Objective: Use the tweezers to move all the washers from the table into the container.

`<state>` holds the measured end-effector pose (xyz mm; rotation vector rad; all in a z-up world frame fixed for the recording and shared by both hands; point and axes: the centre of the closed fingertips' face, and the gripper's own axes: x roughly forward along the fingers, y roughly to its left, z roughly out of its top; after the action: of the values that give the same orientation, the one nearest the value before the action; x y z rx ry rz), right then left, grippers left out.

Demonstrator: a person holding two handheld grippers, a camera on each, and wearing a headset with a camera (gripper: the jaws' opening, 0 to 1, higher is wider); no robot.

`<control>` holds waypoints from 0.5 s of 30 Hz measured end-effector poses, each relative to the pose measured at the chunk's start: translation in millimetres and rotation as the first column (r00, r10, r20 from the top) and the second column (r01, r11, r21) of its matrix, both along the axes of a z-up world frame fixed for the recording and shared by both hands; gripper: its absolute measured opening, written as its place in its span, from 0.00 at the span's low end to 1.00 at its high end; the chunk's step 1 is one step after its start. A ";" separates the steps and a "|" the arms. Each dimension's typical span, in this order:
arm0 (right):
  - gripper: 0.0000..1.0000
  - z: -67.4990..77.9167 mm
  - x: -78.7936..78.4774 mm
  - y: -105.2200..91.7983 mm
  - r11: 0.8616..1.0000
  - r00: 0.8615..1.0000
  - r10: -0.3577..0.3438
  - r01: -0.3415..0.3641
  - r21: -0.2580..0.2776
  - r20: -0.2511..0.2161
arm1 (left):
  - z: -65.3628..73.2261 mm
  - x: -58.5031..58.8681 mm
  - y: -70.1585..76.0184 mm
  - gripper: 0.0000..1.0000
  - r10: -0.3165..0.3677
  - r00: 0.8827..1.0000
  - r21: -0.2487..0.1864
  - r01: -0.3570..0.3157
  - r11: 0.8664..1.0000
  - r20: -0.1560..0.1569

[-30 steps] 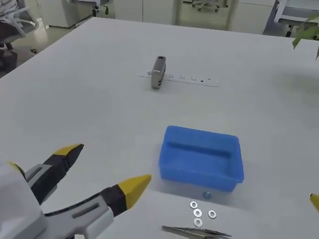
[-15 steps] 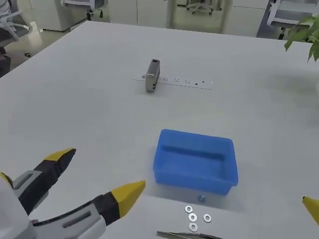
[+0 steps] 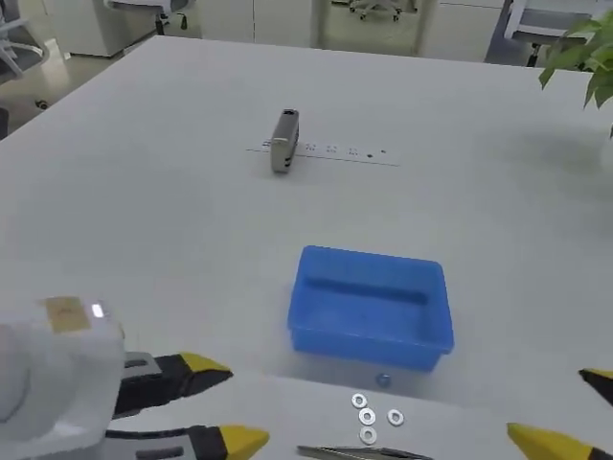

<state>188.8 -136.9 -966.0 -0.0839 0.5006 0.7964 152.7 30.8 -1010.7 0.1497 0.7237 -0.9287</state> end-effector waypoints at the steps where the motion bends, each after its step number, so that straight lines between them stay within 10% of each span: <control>1: 0.45 -3.9 -1.3 7.2 1.000 1.000 0.015 -0.015 -0.016 -0.008 | -3.3 0.7 -2.6 0.32 -0.029 1.000 0.015 0.029 0.999 -0.002; 4: 0.38 -18.0 -10.0 20.5 0.992 0.996 0.089 -0.092 -0.091 -0.026 | -15.9 1.7 -12.5 0.24 -0.118 0.993 0.068 0.119 0.991 -0.023; 7: 0.35 -31.1 -20.8 32.7 0.980 0.987 0.150 -0.157 -0.122 -0.065 | -29.6 -3.2 -21.3 0.24 -0.174 0.979 0.072 0.182 0.981 -0.111; 15: 0.26 -45.9 -29.7 41.0 0.957 0.970 0.216 -0.233 -0.172 -0.110 | -52.1 5.1 -34.9 0.16 -0.283 0.955 0.185 0.296 0.937 -0.091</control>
<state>159.1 -95.9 -1011.9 -0.2814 0.6582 0.9786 157.8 -4.1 -1062.8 0.4123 0.8673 -1.1458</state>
